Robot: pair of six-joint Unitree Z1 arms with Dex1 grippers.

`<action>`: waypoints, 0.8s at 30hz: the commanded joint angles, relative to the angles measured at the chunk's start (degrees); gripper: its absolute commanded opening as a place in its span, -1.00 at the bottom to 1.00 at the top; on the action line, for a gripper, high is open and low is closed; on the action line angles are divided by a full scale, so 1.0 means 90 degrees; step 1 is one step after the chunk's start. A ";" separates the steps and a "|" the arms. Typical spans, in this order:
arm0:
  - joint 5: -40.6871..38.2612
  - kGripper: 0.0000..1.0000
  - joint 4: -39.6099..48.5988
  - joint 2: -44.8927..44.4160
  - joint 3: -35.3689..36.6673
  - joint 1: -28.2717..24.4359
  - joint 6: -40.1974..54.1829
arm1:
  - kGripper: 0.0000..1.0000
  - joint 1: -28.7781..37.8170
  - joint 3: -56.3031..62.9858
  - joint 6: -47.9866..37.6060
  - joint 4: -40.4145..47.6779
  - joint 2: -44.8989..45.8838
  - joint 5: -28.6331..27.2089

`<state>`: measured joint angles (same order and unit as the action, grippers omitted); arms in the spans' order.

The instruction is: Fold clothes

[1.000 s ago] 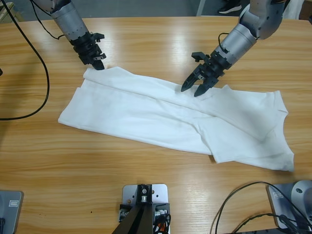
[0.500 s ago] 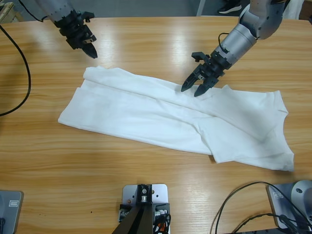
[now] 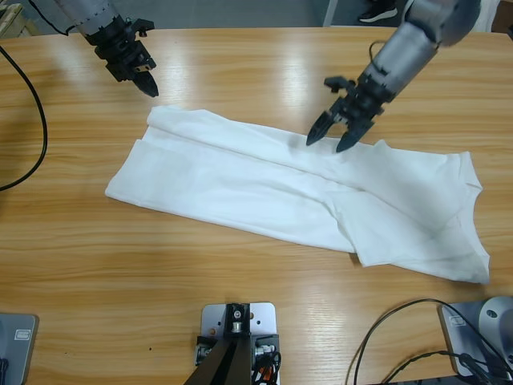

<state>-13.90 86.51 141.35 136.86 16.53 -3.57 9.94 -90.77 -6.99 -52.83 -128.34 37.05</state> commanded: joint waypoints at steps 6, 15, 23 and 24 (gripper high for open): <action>0.0035 -1.00 0.0954 0.0204 -0.0166 0.0037 0.0065 | 1.00 -0.0020 -0.1075 0.0181 -0.1327 -0.0066 -0.0064; 0.0267 0.08 0.0954 0.0503 -0.0228 0.0087 -0.0080 | 1.00 -0.0020 -0.0957 0.0278 -0.1327 -0.0085 -0.0074; 0.0363 0.54 0.0954 0.0660 -0.0373 0.0087 -0.0098 | 1.00 -0.0020 -0.0825 0.0310 -0.1309 -0.0060 -0.0074; 0.0363 0.54 0.0954 0.0683 -0.0371 0.0087 -0.0096 | 1.00 -0.0020 -0.0811 0.0318 -0.1307 -0.0056 -0.0074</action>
<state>-11.50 86.51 142.45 135.78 16.85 -3.45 9.92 -100.32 -5.00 -64.06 -127.93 36.79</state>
